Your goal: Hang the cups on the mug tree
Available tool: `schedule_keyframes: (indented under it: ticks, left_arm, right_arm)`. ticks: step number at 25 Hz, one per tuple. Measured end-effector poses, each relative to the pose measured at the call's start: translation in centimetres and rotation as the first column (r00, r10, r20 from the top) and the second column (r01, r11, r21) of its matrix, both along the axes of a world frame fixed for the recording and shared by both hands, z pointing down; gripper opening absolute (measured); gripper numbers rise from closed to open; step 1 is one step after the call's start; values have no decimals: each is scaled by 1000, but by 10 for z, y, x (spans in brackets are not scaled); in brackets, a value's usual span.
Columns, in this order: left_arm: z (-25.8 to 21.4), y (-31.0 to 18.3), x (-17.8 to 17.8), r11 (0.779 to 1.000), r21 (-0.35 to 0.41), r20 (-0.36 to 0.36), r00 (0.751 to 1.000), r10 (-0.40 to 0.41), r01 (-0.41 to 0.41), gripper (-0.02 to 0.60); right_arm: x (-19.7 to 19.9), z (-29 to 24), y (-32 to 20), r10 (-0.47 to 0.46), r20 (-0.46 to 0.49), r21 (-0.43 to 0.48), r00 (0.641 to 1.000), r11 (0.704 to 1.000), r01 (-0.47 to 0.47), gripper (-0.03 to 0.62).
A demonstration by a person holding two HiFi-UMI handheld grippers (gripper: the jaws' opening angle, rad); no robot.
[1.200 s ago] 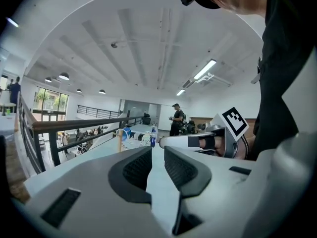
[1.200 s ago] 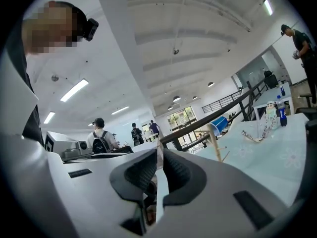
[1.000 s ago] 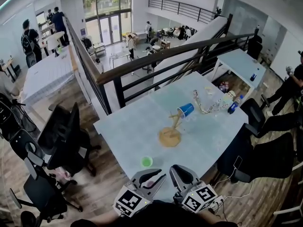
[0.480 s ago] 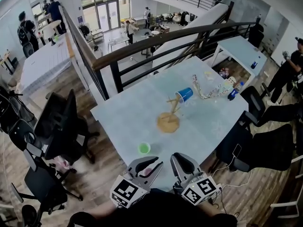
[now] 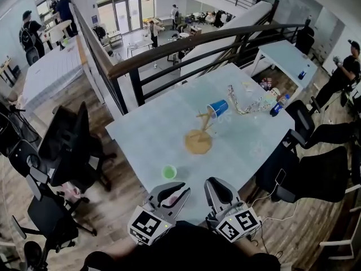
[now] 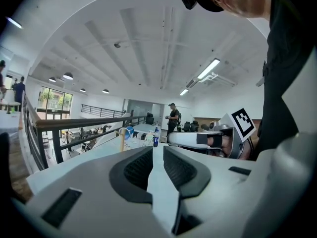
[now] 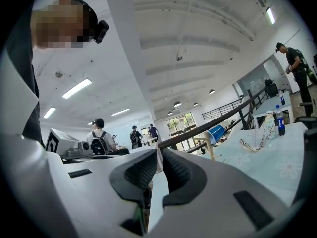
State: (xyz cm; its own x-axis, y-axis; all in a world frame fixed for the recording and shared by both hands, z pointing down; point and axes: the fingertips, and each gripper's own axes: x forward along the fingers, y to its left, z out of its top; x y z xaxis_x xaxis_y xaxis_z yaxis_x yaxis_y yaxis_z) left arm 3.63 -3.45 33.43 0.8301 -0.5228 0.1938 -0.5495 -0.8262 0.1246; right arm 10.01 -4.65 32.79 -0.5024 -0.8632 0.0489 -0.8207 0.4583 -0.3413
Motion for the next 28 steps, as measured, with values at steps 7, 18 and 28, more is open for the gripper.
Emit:
schedule_keyframes:
  ticks: [7, 18, 28]
  left_arm:
    - [-1, -5, -6, 999, -26, -16, 999, -32, 31, 75]
    - [24, -23, -40, 991, 11, 30, 991, -133, 133, 75]
    - [131, -58, -114, 960, -94, 135, 959, -251, 265, 122]
  right_arm:
    - [7, 4, -3, 21, 21, -12, 1000, 1000, -21, 61]
    - [13, 6, 4, 46, 18, -24, 999, 999, -46, 61]
    - [5, 18, 11, 57, -2, -66, 998, 996, -57, 61]
